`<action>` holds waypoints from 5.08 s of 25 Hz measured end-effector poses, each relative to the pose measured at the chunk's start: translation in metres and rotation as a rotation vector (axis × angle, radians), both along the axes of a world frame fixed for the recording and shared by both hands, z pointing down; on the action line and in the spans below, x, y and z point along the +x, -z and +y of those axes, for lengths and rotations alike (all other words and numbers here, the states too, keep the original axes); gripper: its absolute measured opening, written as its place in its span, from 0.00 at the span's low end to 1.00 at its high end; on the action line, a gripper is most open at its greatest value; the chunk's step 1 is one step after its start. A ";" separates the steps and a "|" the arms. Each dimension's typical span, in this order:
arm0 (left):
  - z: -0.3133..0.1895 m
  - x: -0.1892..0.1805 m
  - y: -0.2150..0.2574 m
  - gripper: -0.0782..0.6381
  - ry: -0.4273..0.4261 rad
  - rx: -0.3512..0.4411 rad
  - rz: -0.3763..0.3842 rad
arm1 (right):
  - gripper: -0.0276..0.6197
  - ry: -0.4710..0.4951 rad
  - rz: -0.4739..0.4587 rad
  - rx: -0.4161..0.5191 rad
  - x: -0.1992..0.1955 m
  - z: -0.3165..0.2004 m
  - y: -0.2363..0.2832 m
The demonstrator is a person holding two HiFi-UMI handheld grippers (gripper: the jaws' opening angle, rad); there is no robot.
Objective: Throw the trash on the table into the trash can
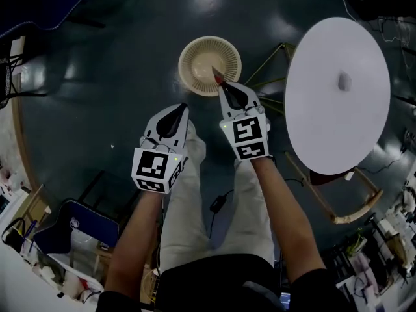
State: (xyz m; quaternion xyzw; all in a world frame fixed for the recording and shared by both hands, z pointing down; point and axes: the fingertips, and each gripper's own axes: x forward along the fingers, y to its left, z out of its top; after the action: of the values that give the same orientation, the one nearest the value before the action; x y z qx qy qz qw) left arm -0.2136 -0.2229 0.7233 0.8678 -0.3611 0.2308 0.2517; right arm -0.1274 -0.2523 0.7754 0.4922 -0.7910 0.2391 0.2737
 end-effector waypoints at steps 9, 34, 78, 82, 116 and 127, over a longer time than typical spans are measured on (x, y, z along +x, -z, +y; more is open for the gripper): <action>-0.001 -0.002 -0.095 0.12 -0.061 -0.054 -0.038 | 0.08 -0.012 0.054 -0.110 0.002 0.000 -0.109; -0.010 -0.023 -0.144 0.12 -0.060 -0.100 -0.029 | 0.08 -0.052 0.092 -0.191 -0.003 -0.014 -0.194; -0.004 0.100 0.146 0.12 -0.201 0.131 0.081 | 0.07 -0.148 -0.135 0.160 0.071 0.021 0.193; 0.007 0.134 0.168 0.12 -0.224 0.153 0.131 | 0.07 -0.174 -0.123 0.155 0.110 0.041 0.206; 0.048 0.459 0.104 0.41 -0.577 0.148 0.023 | 0.07 -0.542 -0.133 0.124 0.374 0.177 0.177; 0.032 0.489 0.058 0.45 -0.634 0.193 -0.197 | 0.07 -0.586 -0.149 0.096 0.396 0.190 0.155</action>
State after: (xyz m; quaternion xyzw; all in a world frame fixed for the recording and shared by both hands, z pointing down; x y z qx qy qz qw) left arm 0.2757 -0.1905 0.6657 0.9302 -0.1163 0.3449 0.0484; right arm 0.2689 -0.0621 0.6207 0.6928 -0.6437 0.3057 0.1106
